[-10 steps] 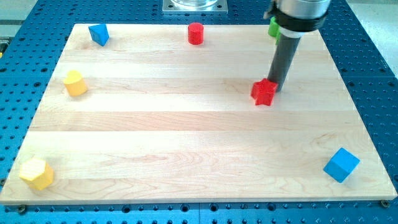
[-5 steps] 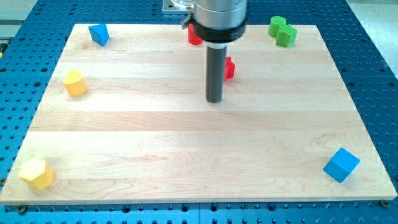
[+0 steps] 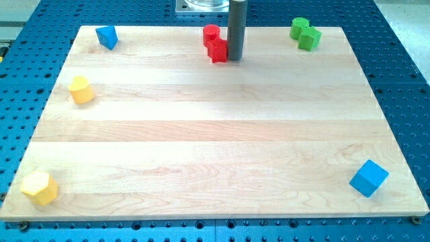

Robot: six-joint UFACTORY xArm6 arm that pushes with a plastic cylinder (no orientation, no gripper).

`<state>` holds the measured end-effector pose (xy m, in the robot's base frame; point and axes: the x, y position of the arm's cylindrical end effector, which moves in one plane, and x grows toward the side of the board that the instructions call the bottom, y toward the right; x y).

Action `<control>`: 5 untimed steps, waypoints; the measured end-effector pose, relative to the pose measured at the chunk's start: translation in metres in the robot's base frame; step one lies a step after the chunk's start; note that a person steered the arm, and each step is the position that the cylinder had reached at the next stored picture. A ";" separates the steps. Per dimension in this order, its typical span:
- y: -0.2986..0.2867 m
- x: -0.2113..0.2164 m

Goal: Push the red star into the red circle

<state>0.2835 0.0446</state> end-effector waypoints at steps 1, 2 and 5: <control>-0.038 0.000; -0.065 0.021; -0.084 0.004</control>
